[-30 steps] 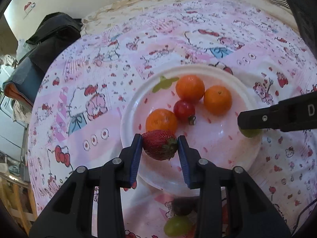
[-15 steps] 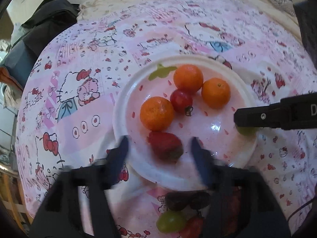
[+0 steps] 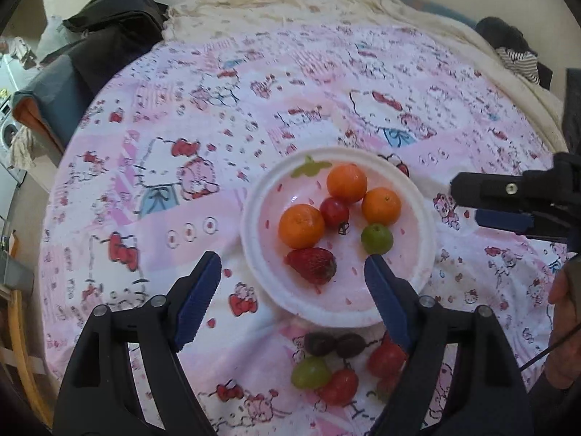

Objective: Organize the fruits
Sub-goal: 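Open both tools to release the strawberry and lime onto the plate, then withdraw both tools from the plate back to the loose fruits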

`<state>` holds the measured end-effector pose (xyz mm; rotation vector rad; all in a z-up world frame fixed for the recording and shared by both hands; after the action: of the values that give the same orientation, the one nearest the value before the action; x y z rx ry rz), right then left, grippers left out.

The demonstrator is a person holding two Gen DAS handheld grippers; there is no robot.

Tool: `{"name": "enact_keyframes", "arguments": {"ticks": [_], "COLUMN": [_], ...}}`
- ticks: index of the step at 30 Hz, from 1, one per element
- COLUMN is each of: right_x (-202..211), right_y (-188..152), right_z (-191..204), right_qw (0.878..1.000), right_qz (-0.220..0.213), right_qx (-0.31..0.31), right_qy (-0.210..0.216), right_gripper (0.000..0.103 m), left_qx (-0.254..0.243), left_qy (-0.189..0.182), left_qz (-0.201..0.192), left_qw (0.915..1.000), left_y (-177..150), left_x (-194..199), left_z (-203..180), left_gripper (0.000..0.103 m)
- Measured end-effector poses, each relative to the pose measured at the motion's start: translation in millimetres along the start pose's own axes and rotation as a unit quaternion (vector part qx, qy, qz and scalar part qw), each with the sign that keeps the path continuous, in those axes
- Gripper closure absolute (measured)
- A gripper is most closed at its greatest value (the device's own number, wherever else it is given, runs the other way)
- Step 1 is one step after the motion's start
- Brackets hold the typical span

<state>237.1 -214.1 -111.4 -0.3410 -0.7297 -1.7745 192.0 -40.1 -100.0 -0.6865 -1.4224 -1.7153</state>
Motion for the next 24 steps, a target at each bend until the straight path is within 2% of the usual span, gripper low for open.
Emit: {"name": "enact_keyframes", "arguments": {"ticks": [6,10,24], "right_x": [32.9,48.2,58.9], "right_y": [-8.0,-19.9,-68.9], "right_z": [24.8,28.1,33.5], "right_qw": [0.999,0.998,0.999], "right_qz": [-0.030,-0.044,-0.024], "right_qx": [0.044,0.044,0.048], "right_qy": [0.000,0.004,0.005], "right_gripper": [0.015,0.015,0.015], "left_qx": [0.039,0.053,0.076], "left_qy": [0.001,0.004,0.033], "left_qz": [-0.012,-0.024,-0.013], "left_qw": [0.9992,0.9983,0.9965], "left_y": [-5.9,-14.3,-51.9], "left_x": [28.4,48.3,72.3], "left_z": [20.7,33.3,62.5], "left_gripper": [0.024,0.024,0.024]}}
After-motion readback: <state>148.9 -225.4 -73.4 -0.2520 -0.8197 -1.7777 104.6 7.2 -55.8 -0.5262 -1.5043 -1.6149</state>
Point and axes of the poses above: each gripper's, at about its wrist camera, not at the fingertips, and x roughly against the way its jaws point, z to its left, y to its top, the point moved 5 cm from there along -x, roughly the way its jaws point, and after that the axes turned 15 degrees about y, right-handed, at the moved point
